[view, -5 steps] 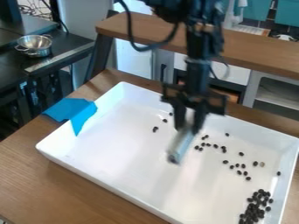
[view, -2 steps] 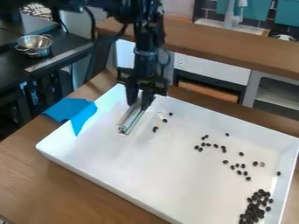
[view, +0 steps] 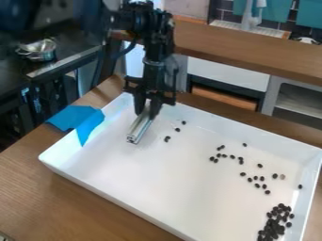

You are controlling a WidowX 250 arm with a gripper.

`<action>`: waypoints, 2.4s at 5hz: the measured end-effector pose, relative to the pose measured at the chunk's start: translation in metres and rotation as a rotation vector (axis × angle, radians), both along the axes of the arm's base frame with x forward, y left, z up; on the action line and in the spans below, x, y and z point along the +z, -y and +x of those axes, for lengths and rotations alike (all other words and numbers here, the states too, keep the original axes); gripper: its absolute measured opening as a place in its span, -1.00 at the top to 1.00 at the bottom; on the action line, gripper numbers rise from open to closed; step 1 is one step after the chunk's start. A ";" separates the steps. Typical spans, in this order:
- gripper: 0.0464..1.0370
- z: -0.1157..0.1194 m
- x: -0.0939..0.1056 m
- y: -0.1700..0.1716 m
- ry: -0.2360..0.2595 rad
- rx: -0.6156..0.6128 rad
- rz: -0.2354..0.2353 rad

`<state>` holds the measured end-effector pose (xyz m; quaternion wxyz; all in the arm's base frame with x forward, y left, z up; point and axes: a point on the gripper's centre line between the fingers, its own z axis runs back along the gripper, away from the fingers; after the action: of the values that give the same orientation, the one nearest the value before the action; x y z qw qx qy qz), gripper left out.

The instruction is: Sweep into pile

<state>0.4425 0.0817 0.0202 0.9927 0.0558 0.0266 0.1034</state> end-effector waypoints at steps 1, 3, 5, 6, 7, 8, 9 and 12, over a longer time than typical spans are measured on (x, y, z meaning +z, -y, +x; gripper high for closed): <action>0.38 0.005 -0.009 -0.004 -0.013 0.013 0.021; 0.38 0.008 -0.020 0.011 -0.026 -0.026 0.037; 0.38 0.001 -0.022 0.042 -0.012 -0.071 0.038; 0.38 -0.001 -0.022 0.070 -0.005 -0.096 0.029; 0.38 0.002 -0.020 0.092 0.011 -0.105 0.012; 0.38 0.002 -0.020 0.106 0.014 -0.123 -0.001; 0.38 0.000 -0.020 0.111 0.029 -0.131 -0.009; 0.38 -0.022 -0.022 0.172 0.059 -0.255 -0.040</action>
<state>0.4201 -0.0905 -0.0017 0.9991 0.0359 -0.0078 -0.0228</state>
